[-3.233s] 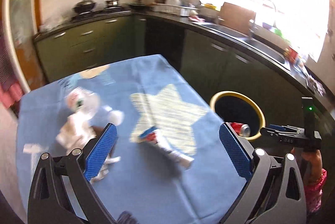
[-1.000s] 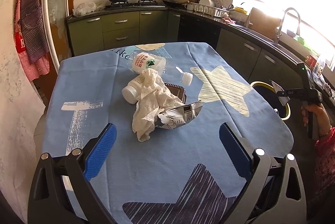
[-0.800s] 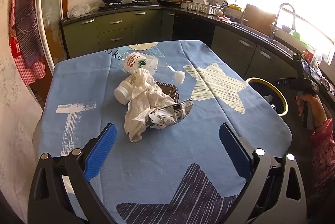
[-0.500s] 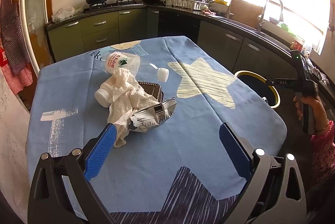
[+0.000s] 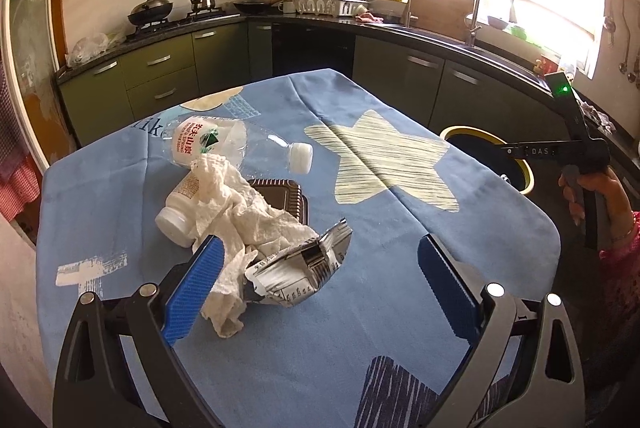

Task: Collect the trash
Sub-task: 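Grasp the crumpled silver foil wrapper with the left gripper, then carry the foil wrapper over the bin and open the left gripper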

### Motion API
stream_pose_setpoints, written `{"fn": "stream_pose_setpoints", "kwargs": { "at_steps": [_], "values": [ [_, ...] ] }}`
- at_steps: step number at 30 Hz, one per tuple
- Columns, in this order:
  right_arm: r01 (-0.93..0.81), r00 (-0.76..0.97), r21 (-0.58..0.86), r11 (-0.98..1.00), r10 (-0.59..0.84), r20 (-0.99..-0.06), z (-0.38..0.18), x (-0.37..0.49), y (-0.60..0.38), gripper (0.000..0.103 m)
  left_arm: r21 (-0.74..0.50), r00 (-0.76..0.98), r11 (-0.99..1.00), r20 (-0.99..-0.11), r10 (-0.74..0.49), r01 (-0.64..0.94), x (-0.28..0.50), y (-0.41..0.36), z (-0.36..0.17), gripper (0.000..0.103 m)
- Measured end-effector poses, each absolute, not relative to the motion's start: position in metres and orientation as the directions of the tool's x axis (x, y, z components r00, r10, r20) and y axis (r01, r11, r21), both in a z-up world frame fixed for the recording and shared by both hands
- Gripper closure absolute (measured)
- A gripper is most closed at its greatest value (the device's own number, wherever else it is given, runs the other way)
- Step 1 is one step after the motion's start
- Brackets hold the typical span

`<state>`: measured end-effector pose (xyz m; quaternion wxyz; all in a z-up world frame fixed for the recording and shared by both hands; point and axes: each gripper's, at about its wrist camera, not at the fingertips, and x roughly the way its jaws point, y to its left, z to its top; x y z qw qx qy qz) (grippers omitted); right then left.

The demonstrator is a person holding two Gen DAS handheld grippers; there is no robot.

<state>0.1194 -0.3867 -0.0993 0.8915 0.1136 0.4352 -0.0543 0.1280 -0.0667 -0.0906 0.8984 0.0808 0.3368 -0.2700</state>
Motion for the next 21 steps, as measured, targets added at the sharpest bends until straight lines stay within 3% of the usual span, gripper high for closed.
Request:
{"fn": "stream_pose_setpoints", "kwargs": {
  "at_steps": [5, 14, 21],
  "values": [
    [0.188, 0.613, 0.164, 0.968, 0.015, -0.790, -0.102, 0.124, -0.384, 0.052, 0.029, 0.613, 0.800, -0.659, -0.436, 0.600, 0.139, -0.076, -0.097, 0.017],
    [0.204, 0.613, 0.196, 0.959, 0.031, -0.789, -0.109, 0.126, -0.391, 0.052, 0.050, 0.530, 0.749, -0.738, -0.418, 0.661, 0.158, -0.083, -0.126, 0.066],
    [0.202, 0.616, 0.219, 0.955, 0.050, -0.786, -0.112, 0.126, -0.397, 0.052, 0.058, 0.541, 0.734, -0.716, -0.442, 0.677, 0.139, -0.084, -0.116, 0.071]
  ]
}}
